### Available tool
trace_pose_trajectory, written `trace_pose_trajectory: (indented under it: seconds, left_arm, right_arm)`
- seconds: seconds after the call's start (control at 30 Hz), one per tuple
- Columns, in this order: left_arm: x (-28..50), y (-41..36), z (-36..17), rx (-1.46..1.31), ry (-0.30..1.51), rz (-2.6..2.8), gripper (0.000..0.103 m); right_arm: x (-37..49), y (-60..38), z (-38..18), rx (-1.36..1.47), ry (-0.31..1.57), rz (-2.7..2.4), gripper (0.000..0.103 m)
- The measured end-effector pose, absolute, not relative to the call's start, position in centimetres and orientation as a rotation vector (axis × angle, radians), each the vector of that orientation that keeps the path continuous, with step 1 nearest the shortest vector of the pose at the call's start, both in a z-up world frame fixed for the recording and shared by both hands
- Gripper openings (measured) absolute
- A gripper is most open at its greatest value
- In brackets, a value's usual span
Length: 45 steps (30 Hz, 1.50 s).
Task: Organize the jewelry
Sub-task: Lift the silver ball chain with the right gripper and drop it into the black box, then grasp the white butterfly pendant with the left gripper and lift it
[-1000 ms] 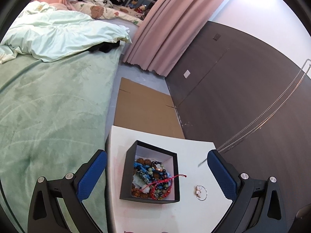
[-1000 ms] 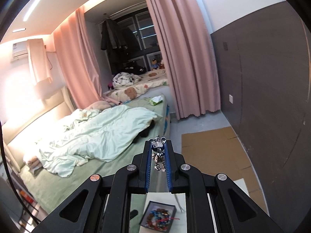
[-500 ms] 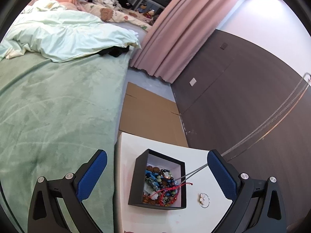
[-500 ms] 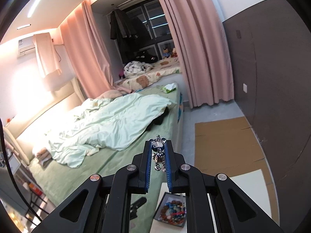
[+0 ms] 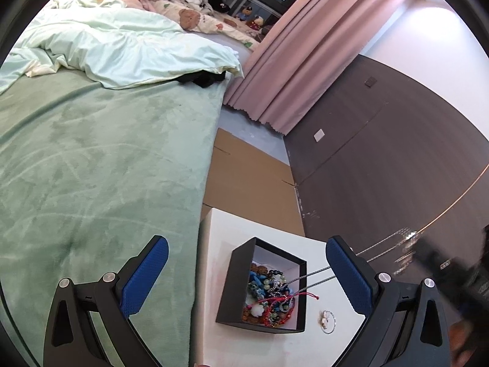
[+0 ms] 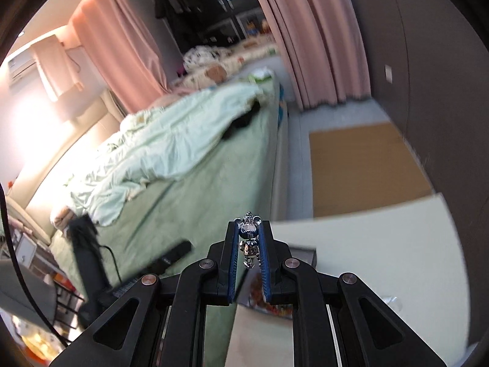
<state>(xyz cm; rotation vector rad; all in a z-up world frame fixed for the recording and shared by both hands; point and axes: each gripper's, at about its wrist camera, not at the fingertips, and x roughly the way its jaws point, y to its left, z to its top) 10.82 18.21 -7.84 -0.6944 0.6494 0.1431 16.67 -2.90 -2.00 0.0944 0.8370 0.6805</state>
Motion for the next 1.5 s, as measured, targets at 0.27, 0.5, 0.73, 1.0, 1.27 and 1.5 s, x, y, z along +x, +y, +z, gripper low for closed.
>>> trace_pose_trajectory:
  seconds: [0.27,0.5,0.73,1.0,1.27,1.5]
  left_arm:
    - [11.0,18.0,-7.9,-0.677,0.654,0.145,0.103]
    - [11.8,16.7,-8.0,-0.66,0.671,0.118,0.103]
    - [13.4,12.1,-7.3,-0.56,0.687,0.05,0.103]
    - [15.2,4.4,-7.7,-0.368,0.745,-0.019,0.103]
    - [16.3,-1.4,-9.0,-0.232,0.782,-0.128,0.1]
    - [17.9,-5.2,-11.4,-0.152,0.861,-0.197,0.083]
  right_arm:
    - [17.9,-3.1,-7.5,0.121,0.988,0.684,0.06]
    - [18.6,-7.8,-6.5,0.175,0.945,0.639,0.063]
    - [19.2,-15.6,-5.9,0.271,0.909,0.547,0.063]
    - [20.2,-22.7,-9.3,0.365,0.95,0.399,0.063]
    - [21.8,-26.4,-11.3,0.391,1.029,0.259,0.063]
    - [22.4,-28.9,-11.9,0.371,1.064,0.206,0.063]
